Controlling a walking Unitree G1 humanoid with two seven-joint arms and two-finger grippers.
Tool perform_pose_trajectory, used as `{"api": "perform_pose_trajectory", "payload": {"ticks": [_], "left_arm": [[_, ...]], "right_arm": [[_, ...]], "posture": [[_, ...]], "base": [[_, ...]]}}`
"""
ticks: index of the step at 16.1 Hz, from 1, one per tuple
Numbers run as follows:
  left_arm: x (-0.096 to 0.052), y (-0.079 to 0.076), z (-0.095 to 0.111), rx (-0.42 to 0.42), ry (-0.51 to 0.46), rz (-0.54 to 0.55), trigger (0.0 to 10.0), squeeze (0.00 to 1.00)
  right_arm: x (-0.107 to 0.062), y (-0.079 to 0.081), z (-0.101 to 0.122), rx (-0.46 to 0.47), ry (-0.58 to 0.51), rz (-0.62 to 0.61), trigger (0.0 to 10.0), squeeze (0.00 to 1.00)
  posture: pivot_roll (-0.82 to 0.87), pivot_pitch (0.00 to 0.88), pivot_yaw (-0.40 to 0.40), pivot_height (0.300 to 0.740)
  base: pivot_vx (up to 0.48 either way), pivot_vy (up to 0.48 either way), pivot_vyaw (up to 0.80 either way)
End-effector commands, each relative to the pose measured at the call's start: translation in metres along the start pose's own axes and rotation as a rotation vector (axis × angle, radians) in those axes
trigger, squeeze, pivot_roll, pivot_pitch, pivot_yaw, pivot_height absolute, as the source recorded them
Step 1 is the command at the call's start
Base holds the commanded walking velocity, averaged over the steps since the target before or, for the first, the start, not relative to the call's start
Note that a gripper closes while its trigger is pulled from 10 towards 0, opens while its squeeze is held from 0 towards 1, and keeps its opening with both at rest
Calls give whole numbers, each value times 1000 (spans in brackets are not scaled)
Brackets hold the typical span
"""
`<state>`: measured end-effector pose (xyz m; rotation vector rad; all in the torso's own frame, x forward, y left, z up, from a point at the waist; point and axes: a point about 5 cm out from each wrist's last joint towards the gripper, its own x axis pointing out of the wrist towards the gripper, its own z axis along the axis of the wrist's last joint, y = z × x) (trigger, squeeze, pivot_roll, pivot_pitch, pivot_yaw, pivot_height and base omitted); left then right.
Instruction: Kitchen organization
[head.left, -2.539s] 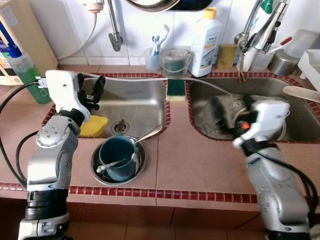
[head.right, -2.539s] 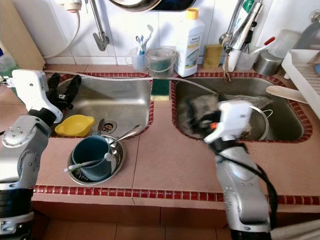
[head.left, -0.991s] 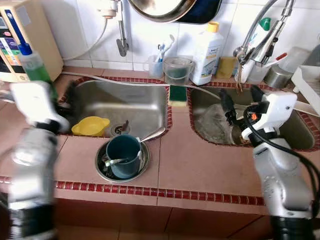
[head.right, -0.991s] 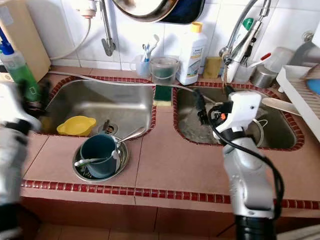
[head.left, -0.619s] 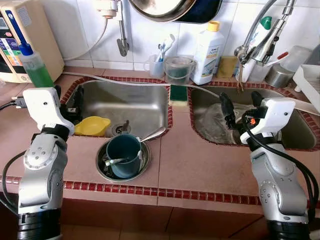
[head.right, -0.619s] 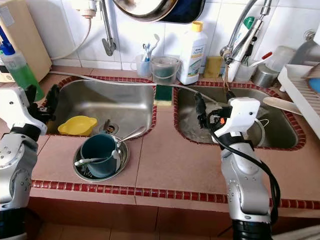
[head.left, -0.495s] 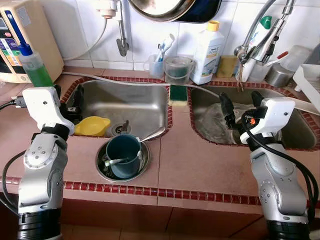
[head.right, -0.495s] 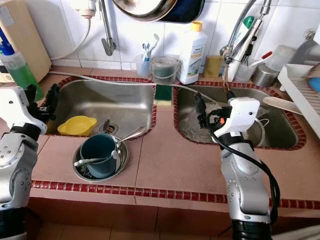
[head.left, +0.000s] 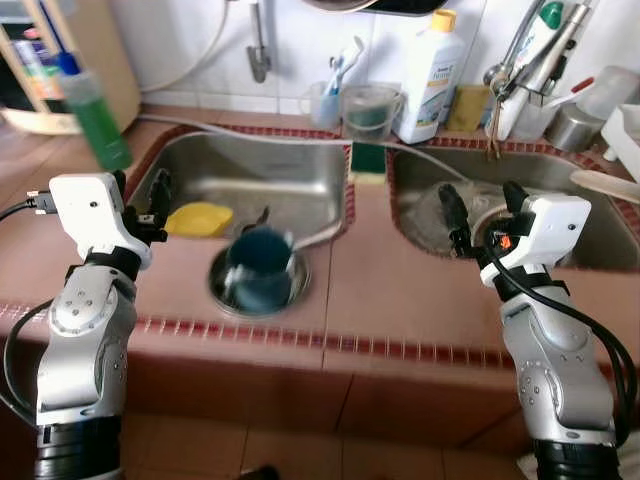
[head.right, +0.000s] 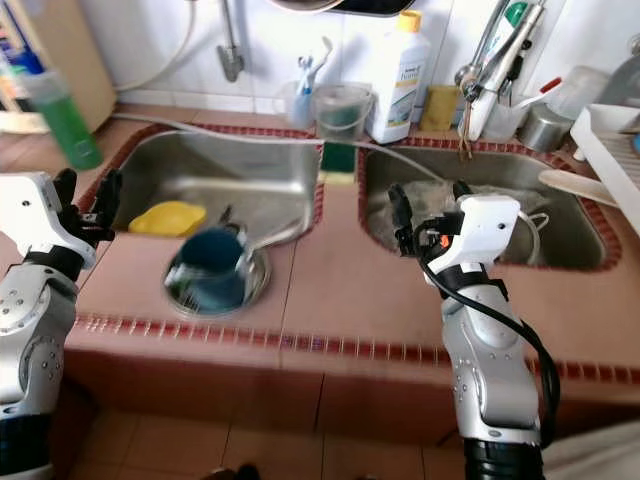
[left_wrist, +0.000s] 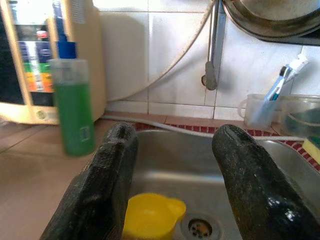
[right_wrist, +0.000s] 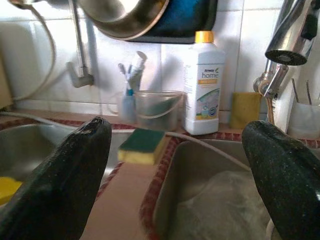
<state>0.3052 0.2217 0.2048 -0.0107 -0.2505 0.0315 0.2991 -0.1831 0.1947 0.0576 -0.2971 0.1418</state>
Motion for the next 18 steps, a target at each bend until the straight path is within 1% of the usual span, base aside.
{"api": "perform_pose_trajectory", "payload": {"ticks": [1, 3, 6, 12, 13, 15, 17, 18], "left_arm": [[1, 0, 6, 25, -25, -11, 10000, 0], [2, 0, 7, 30, -41, -12, 10000, 0], [2, -5, 11, 34, -55, -65, 10000, 0], [1, -4, 12, 50, -54, -112, 10000, 0], [1, -4, 13, 58, -65, -131, 10000, 0], [-4, -10, 11, 76, -59, -223, 10000, 0], [-5, -9, 9, 79, -50, -226, 10000, 0], [-6, -10, 9, 79, -53, -250, 10000, 0]], "right_arm": [[0, -3, 1, -2, -1, -6, 10000, 0], [0, -3, 1, -4, -1, -4, 10000, 0], [-1, -3, 1, -5, 1, 5, 10000, 0], [0, -1, 1, -8, 2, 27, 10000, 0], [1, 0, 0, -10, 3, 39, 10000, 0], [1, 1, 0, -35, 21, 103, 10000, 0], [-1, 2, -2, -52, 42, 148, 10000, 0], [-3, 2, -3, -60, 58, 189, 10000, 0]], "posture": [[-163, 51, 41, 740], [-163, 51, 41, 740], [-162, 49, 41, 740], [-156, 38, 35, 740], [-154, 34, 34, 740], [-154, 31, 35, 740], [-155, 29, 33, 740], [-156, 28, 32, 740]], "base": [[0, 0, 0], [0, 0, 0], [0, 0, 0], [0, 0, 0], [0, 0, 0], [0, 0, 0], [0, 0, 0], [0, 0, 0]]}}
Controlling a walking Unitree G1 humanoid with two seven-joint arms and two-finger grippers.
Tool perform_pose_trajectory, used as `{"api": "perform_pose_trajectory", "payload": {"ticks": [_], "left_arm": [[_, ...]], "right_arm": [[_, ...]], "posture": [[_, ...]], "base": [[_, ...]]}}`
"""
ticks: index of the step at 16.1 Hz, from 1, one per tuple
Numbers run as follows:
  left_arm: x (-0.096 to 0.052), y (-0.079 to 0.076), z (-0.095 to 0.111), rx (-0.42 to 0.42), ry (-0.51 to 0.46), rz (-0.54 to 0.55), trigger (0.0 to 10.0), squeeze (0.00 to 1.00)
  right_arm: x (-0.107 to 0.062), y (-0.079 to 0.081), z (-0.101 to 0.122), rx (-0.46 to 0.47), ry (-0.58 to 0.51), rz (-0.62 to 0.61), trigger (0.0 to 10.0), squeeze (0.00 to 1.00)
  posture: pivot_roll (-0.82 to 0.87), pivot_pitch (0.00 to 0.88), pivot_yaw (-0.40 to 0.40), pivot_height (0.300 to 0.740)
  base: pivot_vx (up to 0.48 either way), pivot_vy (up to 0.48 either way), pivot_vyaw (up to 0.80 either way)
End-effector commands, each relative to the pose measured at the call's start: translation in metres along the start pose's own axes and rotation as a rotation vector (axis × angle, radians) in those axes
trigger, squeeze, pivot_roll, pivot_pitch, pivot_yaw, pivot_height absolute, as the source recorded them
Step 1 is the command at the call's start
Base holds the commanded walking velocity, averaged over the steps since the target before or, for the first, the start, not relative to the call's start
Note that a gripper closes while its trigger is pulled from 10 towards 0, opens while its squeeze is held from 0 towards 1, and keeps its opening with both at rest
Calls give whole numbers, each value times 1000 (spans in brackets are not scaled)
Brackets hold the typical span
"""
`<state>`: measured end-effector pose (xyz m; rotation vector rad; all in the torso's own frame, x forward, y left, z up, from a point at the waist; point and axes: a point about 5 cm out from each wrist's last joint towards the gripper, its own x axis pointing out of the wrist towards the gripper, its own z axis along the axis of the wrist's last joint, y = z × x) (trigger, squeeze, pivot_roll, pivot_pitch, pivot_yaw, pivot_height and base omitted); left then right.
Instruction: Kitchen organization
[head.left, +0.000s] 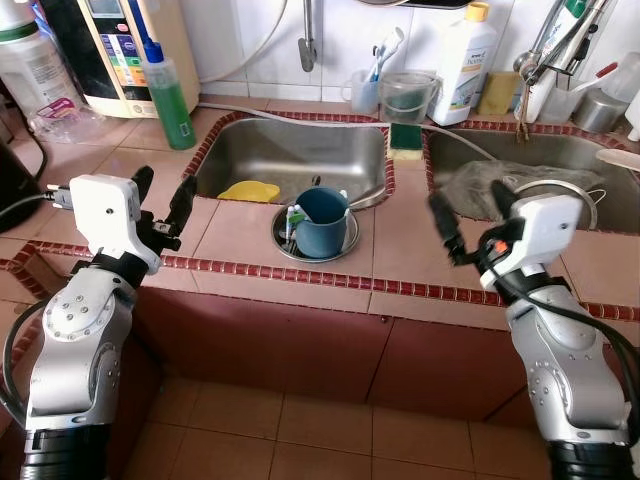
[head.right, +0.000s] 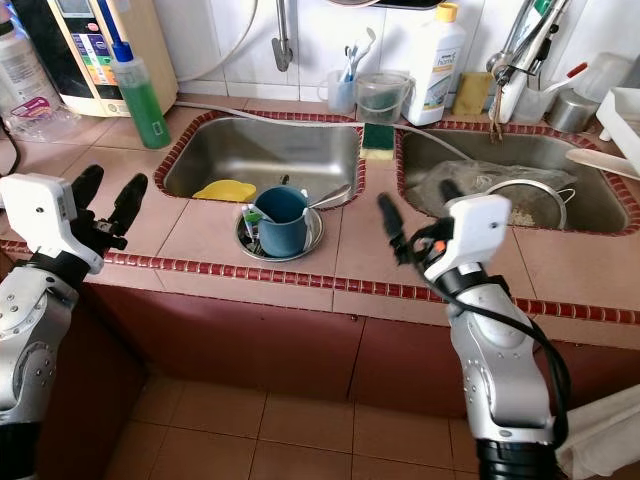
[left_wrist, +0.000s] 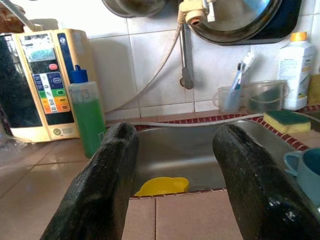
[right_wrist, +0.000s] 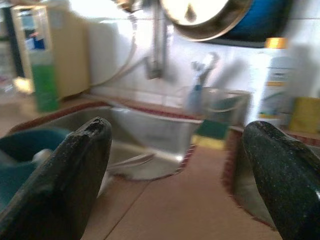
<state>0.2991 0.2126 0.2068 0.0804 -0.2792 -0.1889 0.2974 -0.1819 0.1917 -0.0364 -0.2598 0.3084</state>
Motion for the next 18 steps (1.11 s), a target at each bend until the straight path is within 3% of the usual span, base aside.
{"api": "perform_pose_trajectory", "payload": {"ticks": [1, 7, 11, 13, 17, 18], "left_arm": [[0, -4, 7, 16, -27, -51, 10000, 0], [-12, -34, 1, 80, 6, -341, 10000, 0], [-14, -57, -15, 102, 38, -423, 10000, 0], [-6, -67, -25, 98, 53, -432, 10000, 0], [6, -76, -37, 115, 80, -437, 10000, 0], [16, -83, -40, 117, 76, -445, 10000, 0]], "right_arm": [[-2, 3, -2, -2, 24, 47, 10000, 0], [-5, 10, -6, -73, 110, 303, 10000, 0], [-9, 18, -7, -40, 112, 356, 10000, 0], [-17, 28, -9, 2, 125, 394, 10000, 0], [-27, 30, -9, 2, 134, 406, 10000, 0], [-30, 31, -7, 8, 135, 400, 10000, 0]], "posture": [[-158, 26, 30, 740], [-157, 28, 23, 740], [-151, 41, 16, 740], [-167, 54, 26, 740], [-207, 63, 52, 740], [-220, 65, 62, 740]], "base": [[0, 0, 0], [0, 0, 0], [0, 0, 0], [0, 0, 0], [0, 0, 0], [0, 0, 0]]}}
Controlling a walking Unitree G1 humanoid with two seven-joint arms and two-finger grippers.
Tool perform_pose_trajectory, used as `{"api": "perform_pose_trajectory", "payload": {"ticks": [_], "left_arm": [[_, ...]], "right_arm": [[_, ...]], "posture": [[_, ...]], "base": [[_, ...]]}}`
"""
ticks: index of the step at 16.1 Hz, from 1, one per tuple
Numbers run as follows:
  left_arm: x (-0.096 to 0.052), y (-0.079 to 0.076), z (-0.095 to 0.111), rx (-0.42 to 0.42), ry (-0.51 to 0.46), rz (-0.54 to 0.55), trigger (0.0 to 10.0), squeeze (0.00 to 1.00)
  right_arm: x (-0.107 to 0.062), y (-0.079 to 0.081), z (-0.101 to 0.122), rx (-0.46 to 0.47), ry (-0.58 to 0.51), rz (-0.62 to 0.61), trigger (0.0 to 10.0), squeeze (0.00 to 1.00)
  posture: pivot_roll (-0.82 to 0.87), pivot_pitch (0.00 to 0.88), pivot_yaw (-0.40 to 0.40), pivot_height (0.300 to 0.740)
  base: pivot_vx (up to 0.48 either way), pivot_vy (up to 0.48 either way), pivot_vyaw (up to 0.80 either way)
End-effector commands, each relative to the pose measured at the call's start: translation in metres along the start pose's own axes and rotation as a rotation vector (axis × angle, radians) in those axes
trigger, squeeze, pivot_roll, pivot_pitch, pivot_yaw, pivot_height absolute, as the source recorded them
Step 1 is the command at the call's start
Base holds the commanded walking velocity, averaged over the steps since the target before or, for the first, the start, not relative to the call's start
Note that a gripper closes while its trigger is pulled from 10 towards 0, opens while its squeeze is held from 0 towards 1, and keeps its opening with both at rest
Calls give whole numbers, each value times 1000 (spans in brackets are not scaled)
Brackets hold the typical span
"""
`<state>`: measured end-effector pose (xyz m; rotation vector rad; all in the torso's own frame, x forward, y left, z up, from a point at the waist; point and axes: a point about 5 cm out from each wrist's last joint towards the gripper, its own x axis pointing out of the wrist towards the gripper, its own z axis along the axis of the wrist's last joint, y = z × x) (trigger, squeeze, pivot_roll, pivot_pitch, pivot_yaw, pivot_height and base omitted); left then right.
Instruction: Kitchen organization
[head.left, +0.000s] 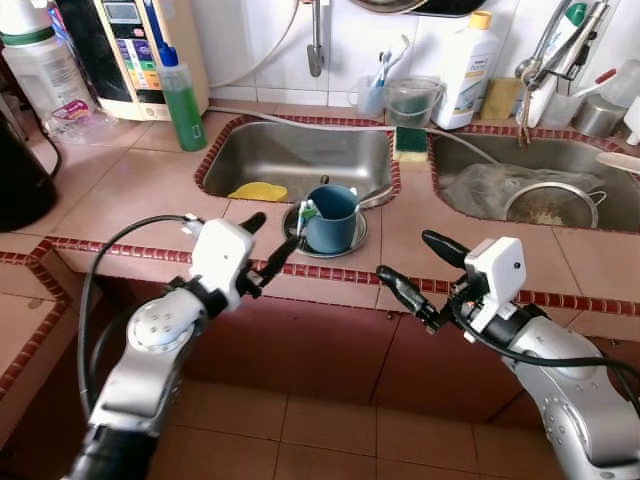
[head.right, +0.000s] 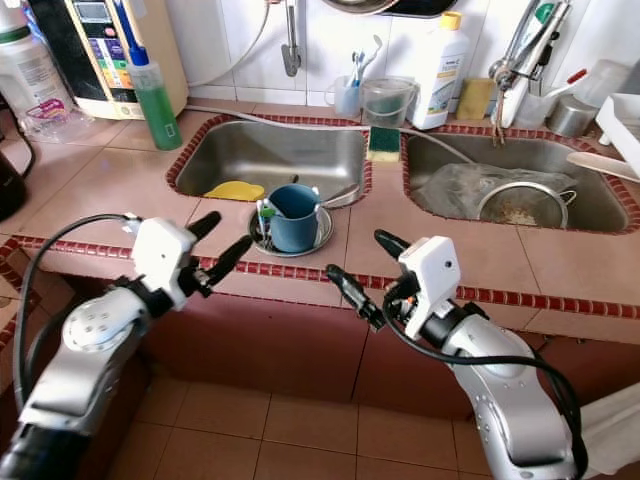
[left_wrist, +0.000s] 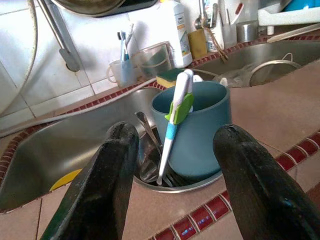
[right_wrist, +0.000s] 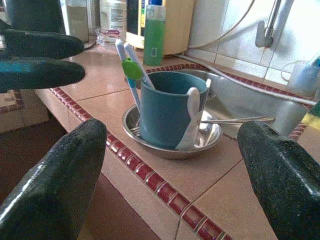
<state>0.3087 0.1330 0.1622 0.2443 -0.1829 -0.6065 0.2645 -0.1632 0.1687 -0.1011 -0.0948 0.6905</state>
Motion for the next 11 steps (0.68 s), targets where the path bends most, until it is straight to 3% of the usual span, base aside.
{"api": "perform_pose_trajectory", "payload": {"ticks": [1, 3, 11], "left_arm": [[9, -1, 1, 20, -8, -9, 10000, 0], [23, -4, 0, 33, -12, -6, 10000, 0], [51, -15, 7, 35, -74, -38, 10000, 0]], "right_arm": [[-1, 3, 7, -4, -19, 8, 10000, 0], [-2, 5, 8, 1, -25, -2, 10000, 0], [-4, 8, 10, 11, -25, -18, 10000, 0]], "posture": [[-226, 67, 67, 740], [-235, 69, 72, 740], [-252, 85, 85, 740]], "base": [[0, 0, 0], [0, 0, 0], [0, 0, 0]]}}
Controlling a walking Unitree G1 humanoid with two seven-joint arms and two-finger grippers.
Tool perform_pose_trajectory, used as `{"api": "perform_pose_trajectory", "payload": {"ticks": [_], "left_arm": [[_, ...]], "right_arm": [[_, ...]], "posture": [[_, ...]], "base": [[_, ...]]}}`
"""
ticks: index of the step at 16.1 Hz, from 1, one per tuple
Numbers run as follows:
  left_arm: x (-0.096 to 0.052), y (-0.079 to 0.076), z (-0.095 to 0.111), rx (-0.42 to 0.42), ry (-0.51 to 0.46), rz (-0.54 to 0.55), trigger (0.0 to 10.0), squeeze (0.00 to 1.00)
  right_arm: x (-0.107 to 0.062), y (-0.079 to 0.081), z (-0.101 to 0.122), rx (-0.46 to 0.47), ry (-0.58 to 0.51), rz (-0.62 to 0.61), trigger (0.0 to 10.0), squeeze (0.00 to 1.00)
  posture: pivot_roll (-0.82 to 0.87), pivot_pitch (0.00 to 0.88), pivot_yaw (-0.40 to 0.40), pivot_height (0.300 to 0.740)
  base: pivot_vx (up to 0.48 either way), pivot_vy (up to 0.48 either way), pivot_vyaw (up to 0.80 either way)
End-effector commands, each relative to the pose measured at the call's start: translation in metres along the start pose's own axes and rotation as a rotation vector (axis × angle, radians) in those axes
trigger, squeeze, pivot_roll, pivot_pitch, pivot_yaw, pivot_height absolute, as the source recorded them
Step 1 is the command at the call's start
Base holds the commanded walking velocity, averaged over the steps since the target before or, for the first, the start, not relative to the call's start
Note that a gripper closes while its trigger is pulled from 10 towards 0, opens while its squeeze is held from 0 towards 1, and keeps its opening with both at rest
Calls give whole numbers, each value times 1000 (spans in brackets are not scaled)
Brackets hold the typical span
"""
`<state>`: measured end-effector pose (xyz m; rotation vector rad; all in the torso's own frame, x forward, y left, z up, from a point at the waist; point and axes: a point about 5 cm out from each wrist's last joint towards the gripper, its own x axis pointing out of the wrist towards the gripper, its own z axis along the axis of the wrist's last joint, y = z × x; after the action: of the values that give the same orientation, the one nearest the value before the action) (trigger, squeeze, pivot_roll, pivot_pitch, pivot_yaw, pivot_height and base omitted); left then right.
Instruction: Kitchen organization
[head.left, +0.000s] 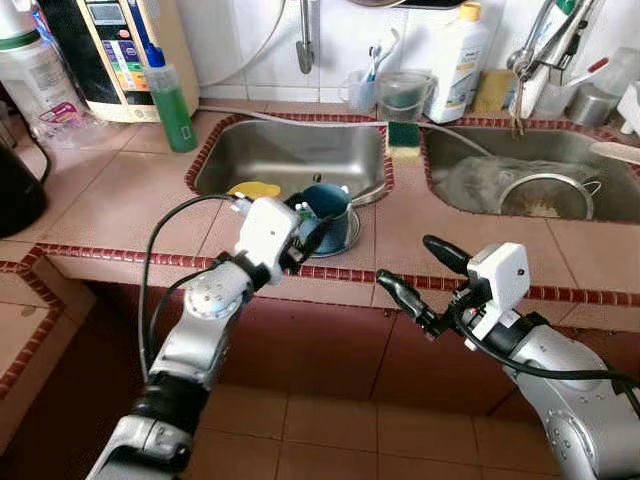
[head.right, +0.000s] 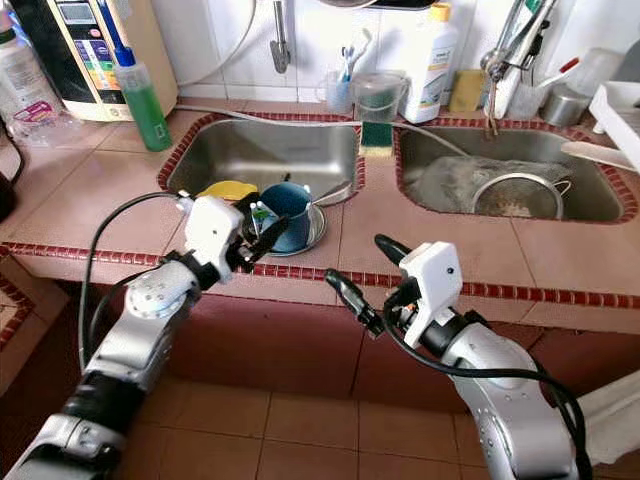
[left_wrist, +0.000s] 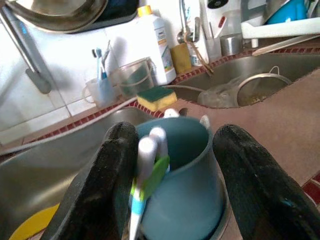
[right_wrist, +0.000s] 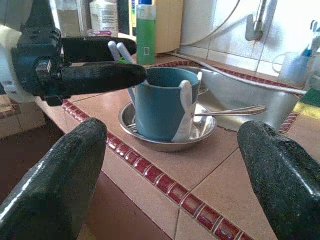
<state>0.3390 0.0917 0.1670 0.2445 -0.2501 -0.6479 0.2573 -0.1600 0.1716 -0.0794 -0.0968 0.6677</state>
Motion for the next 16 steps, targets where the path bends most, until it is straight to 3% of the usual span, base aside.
{"api": "perform_pose_trajectory", "payload": {"ticks": [1, 4, 5, 7, 16], "left_arm": [[4, -1, 2, 25, -3, -7, 10000, 0], [10, -1, -1, 35, 18, -7, 10000, 0], [10, 0, -3, 7, 24, -13, 1333, 0], [10, 4, -4, -23, 23, -10, 0, 0], [9, 13, -1, -29, 14, -4, 0, 0]], "right_arm": [[-1, 2, 6, -7, -18, 5, 10000, 0], [-1, 3, 6, -3, -18, -1, 10000, 0], [-1, 3, 6, -2, -19, -2, 10000, 0], [-2, 4, 6, 1, -19, -7, 10000, 0], [1, 6, 5, 7, -25, -1, 10000, 0]], "posture": [[-252, 85, 85, 740], [-257, 86, 91, 740], [-261, 87, 95, 740], [-262, 86, 98, 740], [-246, 67, 98, 740]], "base": [[0, 0, 0], [0, 0, 0], [0, 0, 0], [0, 0, 0], [0, 0, 0]]}}
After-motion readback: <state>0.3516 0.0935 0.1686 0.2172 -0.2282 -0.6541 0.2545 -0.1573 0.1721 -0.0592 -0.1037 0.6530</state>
